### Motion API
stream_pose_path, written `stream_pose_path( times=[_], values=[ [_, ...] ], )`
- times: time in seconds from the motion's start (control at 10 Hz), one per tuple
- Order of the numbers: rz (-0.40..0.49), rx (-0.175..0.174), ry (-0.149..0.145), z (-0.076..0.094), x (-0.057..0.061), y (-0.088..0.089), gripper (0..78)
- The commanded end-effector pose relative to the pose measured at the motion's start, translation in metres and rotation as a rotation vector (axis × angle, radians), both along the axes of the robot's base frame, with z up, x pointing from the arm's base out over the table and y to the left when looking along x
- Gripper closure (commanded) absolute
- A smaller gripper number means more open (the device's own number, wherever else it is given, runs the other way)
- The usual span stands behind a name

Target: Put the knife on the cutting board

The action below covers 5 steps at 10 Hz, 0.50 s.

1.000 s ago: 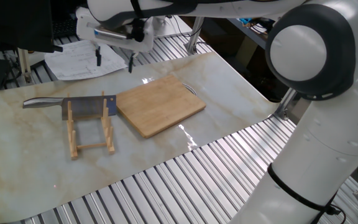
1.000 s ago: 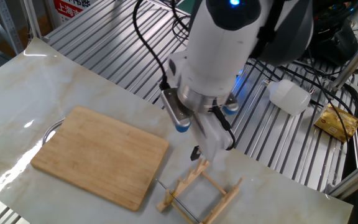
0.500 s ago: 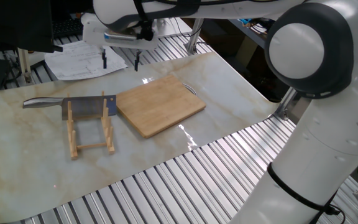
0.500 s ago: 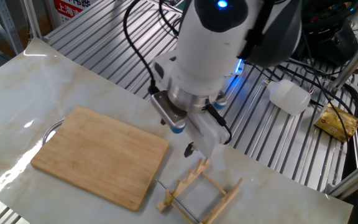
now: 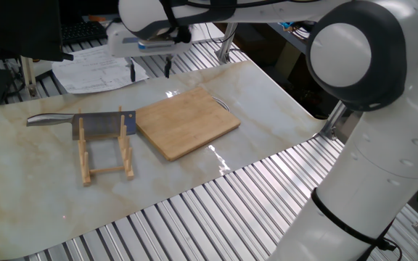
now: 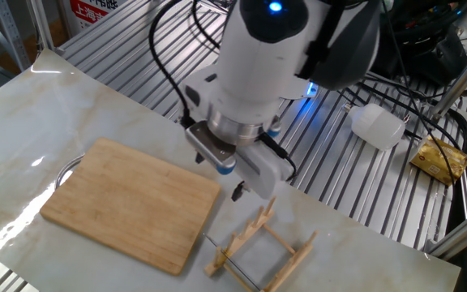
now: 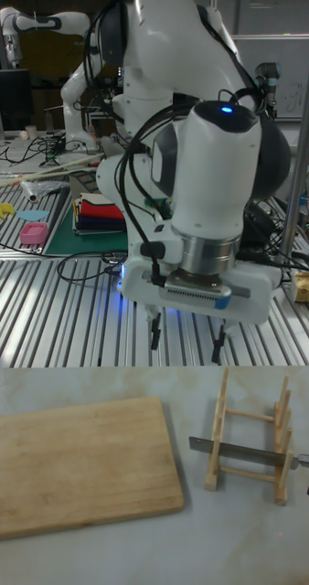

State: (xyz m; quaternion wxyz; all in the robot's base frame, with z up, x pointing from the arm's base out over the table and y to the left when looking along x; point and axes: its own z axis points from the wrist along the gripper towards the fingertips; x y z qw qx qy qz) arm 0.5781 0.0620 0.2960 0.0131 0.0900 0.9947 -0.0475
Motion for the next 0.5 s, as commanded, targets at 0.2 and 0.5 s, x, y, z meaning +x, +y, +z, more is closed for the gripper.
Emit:
stream_pose_path(
  times=[0.2,0.5],
  values=[
    [0.216,-0.032,-0.001,-0.0072,0.0099,-0.0284,0.1],
    [0.213,-0.031,-0.002,-0.0075,0.0101,-0.0274,0.1]
  ],
)
